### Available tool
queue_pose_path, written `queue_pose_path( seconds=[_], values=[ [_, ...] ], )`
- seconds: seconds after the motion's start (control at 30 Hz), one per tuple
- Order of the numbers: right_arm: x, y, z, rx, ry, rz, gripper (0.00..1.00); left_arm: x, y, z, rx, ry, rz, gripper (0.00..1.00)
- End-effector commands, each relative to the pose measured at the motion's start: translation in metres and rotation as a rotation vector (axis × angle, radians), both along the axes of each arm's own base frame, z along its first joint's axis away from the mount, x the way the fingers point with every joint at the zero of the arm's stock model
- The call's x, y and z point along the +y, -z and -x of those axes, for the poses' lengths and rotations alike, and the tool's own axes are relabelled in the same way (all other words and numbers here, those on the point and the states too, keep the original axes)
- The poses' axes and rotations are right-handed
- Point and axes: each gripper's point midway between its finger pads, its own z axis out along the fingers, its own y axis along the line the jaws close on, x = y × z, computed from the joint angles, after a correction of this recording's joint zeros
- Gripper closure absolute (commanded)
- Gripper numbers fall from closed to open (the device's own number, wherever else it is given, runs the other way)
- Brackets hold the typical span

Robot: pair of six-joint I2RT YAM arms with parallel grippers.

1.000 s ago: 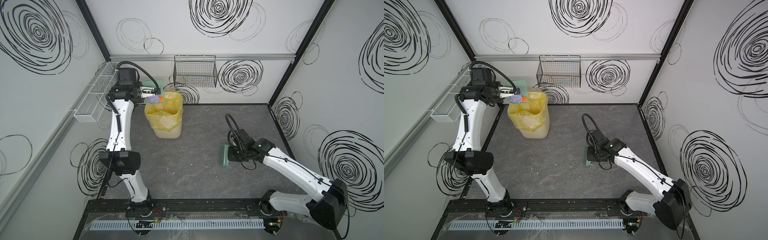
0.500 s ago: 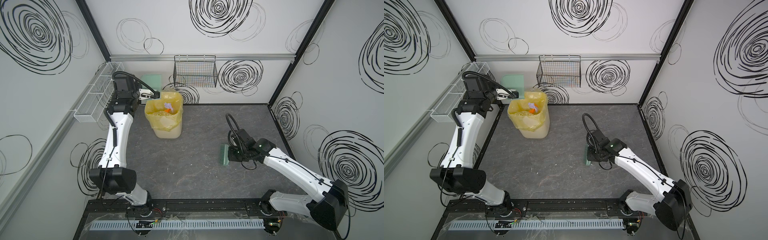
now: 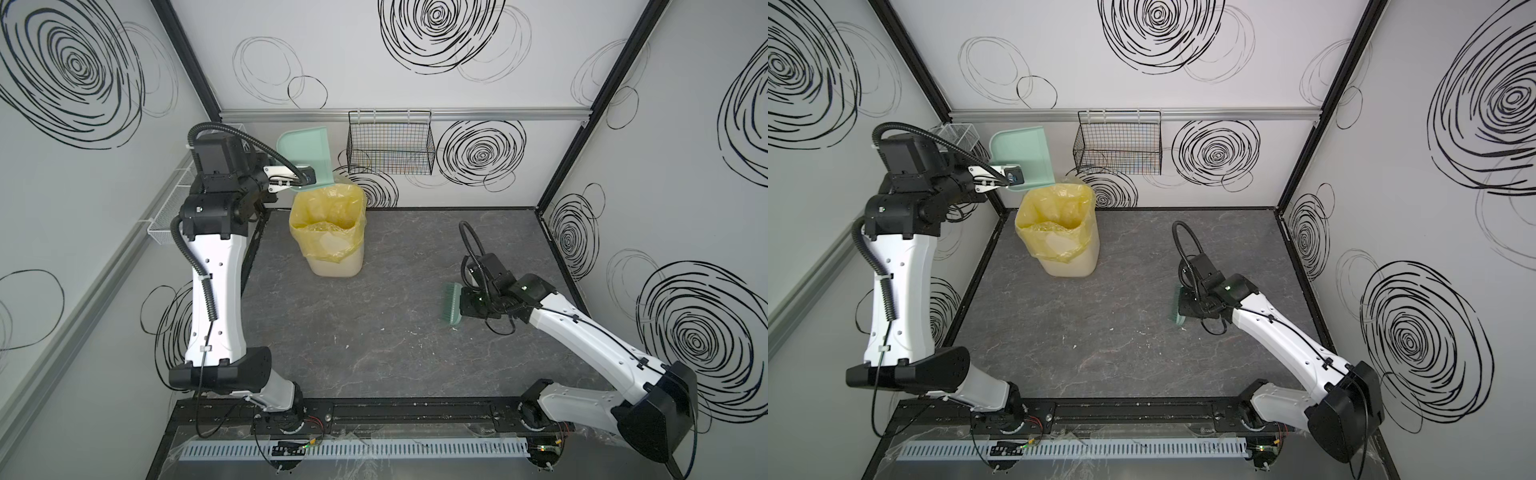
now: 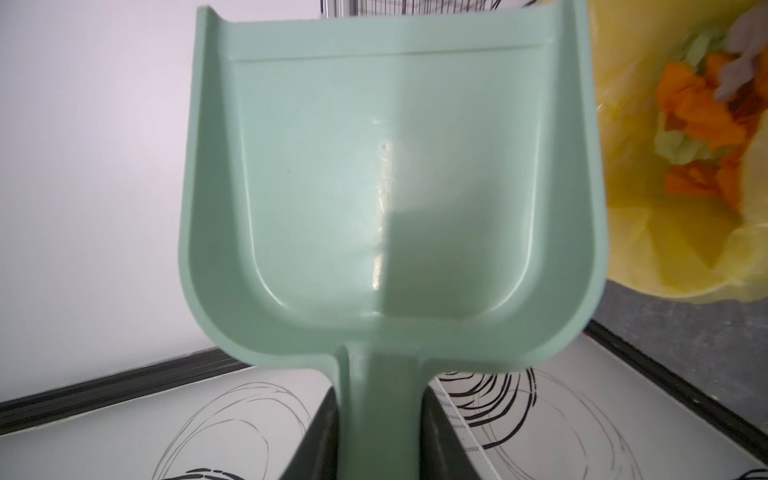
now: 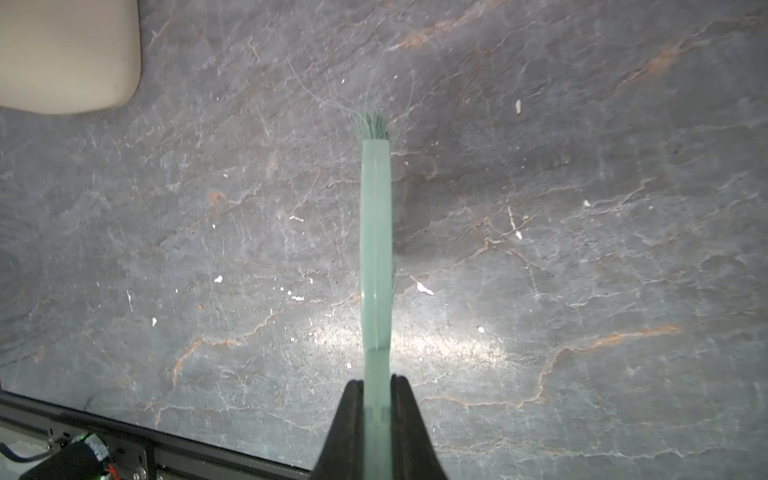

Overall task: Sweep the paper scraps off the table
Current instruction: 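Lower the dustpan with the left gripper and brush with the right onto the table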

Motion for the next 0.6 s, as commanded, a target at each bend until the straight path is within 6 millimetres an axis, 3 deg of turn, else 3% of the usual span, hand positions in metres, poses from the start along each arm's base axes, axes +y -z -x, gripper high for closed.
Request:
queue_pose_path(
  seconds=[0.0, 0.13, 0.27, 0.4, 0.5, 0.57],
  values=[
    [-0.011, -0.043, -0.033, -0.166, 0.036, -0.089, 1.00, -0.048, 0.063, 0.047, 0.248, 0.135, 0.211, 1.00],
    [-0.034, -0.068, -0.060, -0.289, 0.107, -0.273, 1.00, -0.088, 0.146, 0.079, 0.397, 0.202, 0.311, 1.00],
    [-0.070, -0.069, -0.084, -0.352, 0.223, -0.478, 1.00, -0.125, 0.229, 0.107, 0.531, 0.236, 0.401, 1.00],
    [-0.085, -0.052, -0.098, -0.364, 0.291, -0.682, 1.00, -0.146, 0.305, 0.120, 0.623, 0.220, 0.455, 1.00],
    [-0.088, -0.029, -0.104, -0.314, 0.336, -0.710, 1.00, -0.153, 0.347, 0.121, 0.649, 0.195, 0.454, 1.00],
    [-0.088, -0.017, -0.107, -0.274, 0.343, -0.699, 1.00, -0.158, 0.363, 0.119, 0.668, 0.189, 0.469, 1.00]
  ],
)
